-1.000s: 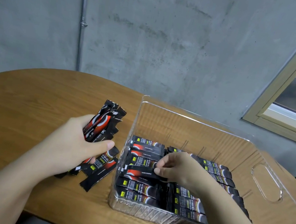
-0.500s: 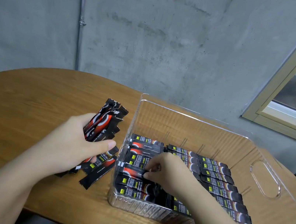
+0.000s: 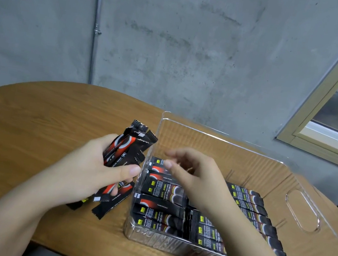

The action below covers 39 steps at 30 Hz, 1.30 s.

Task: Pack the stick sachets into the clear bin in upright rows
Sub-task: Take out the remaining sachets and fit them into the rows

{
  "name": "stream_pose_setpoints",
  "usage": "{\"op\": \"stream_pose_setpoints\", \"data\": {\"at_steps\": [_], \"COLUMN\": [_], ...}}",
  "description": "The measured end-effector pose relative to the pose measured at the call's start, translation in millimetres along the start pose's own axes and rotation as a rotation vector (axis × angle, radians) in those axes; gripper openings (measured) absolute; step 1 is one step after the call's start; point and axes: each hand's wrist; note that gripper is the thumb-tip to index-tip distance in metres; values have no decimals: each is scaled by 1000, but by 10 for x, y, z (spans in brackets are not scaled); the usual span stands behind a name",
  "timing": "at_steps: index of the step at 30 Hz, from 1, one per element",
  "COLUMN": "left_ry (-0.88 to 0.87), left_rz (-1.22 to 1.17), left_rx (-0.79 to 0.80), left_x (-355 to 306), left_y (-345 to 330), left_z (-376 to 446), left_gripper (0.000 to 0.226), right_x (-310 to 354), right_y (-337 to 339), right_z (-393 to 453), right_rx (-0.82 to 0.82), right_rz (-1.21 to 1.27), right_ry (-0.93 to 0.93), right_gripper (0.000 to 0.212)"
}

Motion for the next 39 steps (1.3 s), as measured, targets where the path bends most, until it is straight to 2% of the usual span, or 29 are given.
{"op": "stream_pose_setpoints", "data": {"at_steps": [4, 7, 10, 15, 17, 19, 22, 24, 30, 36, 39], "left_ry": [-11, -17, -18, -34, -36, -39, -40, -37, -49, -49, -49], "left_rz": [-56, -29, 2, 74, 82, 95, 120, 122, 130, 131, 135], "left_rx": [64, 88, 68, 11, -4, -21, -36, -33, -26, -22, -28], "left_x": [-21, -11, 2, 25, 26, 34, 49, 59, 87, 98, 99], "left_y": [20, 45, 80, 148, 164, 161, 124, 96, 100, 115, 95], "left_z": [-18, -38, -48, -36, -31, -17, 10, 20, 31, 20, 17], "left_gripper": [10, 17, 24, 23, 16, 13, 11, 12, 12, 14, 13], "right_x": [272, 390, 415, 187, -10, -204, -439, -516, -486, -379, -362], "right_y": [-43, -133, -180, 95, 241, 303, 281, 232, 59, -47, -107], "right_z": [64, 120, 157, 187, 124, 14, -161, -218, -194, -188, -181], "right_rx": [12, 61, 6, -295, -251, -99, 154, 230, 319, 303, 299], "right_rz": [206, 183, 172, 318, 369, 371, 159, 50, -38, -492, -595], "right_ry": [91, 146, 144, -46, -171, -336, -468, -472, -456, -367, -281], "right_gripper": [14, 11, 20, 19, 13, 5, 11, 12, 17, 25, 26]}}
Point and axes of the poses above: each hand's wrist, its own z-axis towards the middle knuckle, its own y-axis out of the back of the hand, x = y × z, and after that the axes turned 8 degrees about -z, right-handed
